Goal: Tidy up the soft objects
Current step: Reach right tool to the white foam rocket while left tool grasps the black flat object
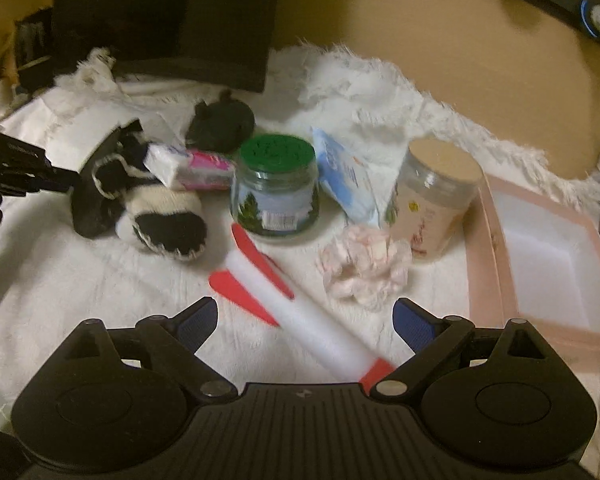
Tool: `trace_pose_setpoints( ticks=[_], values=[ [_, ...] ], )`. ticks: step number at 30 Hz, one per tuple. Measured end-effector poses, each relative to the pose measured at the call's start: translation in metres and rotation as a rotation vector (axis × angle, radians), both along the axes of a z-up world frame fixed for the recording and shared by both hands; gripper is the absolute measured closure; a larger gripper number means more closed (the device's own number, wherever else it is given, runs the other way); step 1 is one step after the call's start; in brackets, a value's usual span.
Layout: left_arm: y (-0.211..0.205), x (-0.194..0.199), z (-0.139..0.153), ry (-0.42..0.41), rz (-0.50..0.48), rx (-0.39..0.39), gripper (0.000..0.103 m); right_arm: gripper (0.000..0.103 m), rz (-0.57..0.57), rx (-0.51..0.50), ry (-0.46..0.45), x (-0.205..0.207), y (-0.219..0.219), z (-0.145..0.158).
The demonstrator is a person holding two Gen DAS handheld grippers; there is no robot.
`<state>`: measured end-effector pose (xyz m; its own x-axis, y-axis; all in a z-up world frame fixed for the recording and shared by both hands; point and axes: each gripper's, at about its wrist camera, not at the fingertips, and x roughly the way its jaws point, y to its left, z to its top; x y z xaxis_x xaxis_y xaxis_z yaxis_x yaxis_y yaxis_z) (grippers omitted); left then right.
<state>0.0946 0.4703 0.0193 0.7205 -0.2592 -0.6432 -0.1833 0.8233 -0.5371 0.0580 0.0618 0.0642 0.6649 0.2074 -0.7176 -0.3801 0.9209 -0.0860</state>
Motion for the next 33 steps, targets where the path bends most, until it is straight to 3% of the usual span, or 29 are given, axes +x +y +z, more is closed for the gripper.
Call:
trace_pose_setpoints(
  ticks=[3, 8, 11, 20, 27, 31, 33],
  values=[
    [0.002, 0.007, -0.006, -0.036, -0.007, -0.036, 0.066, 0.008, -0.031, -0.029, 0.022, -0.005, -0.001, -0.006],
    [0.003, 0.011, -0.014, -0.078, 0.045, -0.09, 0.061, 0.008, -0.04, -0.072, 0.007, -0.012, -0.006, -0.007],
    [0.006, 0.006, -0.012, -0.09, 0.043, -0.123, 0.061, 0.008, -0.065, -0.065, 0.012, -0.008, -0.01, -0.005],
    [0.001, -0.01, -0.002, -0.121, 0.064, -0.109, 0.062, 0.008, -0.054, -0.067, -0.003, -0.004, -0.012, -0.005],
    [-0.004, -0.007, -0.007, -0.115, 0.082, -0.168, 0.062, 0.008, -0.015, -0.081, -0.007, -0.004, -0.012, -0.007],
    [-0.006, -0.013, 0.016, -0.238, -0.047, -0.265, 0.064, 0.008, -0.005, -0.084, -0.029, -0.006, -0.017, -0.004],
    [-0.013, -0.013, 0.026, -0.279, -0.12, -0.254, 0.064, 0.008, -0.004, -0.084, -0.03, -0.005, -0.019, -0.004]
  ],
)
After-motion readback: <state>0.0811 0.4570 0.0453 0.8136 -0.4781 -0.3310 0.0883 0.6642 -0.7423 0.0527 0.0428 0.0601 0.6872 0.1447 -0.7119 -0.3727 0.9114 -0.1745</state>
